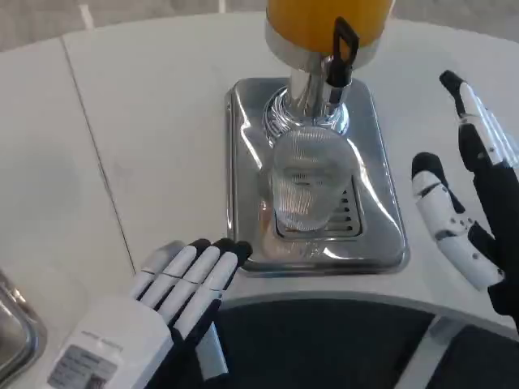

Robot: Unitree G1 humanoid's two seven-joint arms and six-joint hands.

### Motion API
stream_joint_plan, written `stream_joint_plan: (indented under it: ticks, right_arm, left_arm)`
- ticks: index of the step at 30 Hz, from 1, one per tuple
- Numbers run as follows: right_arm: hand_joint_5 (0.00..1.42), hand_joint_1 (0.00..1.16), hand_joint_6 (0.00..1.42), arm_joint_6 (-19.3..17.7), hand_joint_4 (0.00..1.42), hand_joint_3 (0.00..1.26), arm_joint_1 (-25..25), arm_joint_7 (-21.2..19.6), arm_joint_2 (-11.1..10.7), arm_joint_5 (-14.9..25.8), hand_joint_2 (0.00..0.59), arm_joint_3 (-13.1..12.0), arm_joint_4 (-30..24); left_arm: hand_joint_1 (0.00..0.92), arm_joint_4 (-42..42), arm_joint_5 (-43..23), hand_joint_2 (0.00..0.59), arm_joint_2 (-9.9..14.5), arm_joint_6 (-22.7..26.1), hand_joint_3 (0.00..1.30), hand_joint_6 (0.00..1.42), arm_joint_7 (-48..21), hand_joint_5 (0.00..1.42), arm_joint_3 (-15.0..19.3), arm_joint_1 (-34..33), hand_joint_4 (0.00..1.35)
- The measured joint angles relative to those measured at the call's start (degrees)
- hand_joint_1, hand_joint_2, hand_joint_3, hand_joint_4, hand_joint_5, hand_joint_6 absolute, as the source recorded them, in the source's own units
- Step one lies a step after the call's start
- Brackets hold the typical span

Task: Grasp the cup under the faucet to collect the drink, then remove the cup.

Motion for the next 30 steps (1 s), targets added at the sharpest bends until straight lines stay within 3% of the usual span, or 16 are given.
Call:
stream_joint_plan:
  ticks: [9, 14, 30]
  right_arm:
    - [0.0, 0.0, 0.0, 4.36, 0.0, 0.0, -10.3, 1.54, -1.09, 0.97, 0.534, 1.32, -0.03]
    - [0.0, 0.0, 0.0, 6.01, 0.0, 0.0, -13.04, 1.54, -1.62, 1.73, 0.534, 1.63, 0.7]
    - [0.0, 0.0, 0.0, 10.15, 0.0, 0.0, -20.44, -0.74, -2.37, 8.83, 0.534, -0.07, 10.44]
  left_arm:
    - [0.0, 0.0, -0.27, 0.12, 0.0, 0.1, 0.0, 0.04, -0.43, 0.04, 0.01, -0.43, 0.0]
    - [0.0, 0.0, -0.32, 0.121, -0.08, 0.56, 0.0, 0.04, -0.47, 0.04, 0.03, -0.38, 0.0]
    - [0.0, 0.09, -0.65, 0.117, -0.24, 1.55, 0.0, 0.04, -1.09, 0.06, 0.12, -0.61, 0.0]
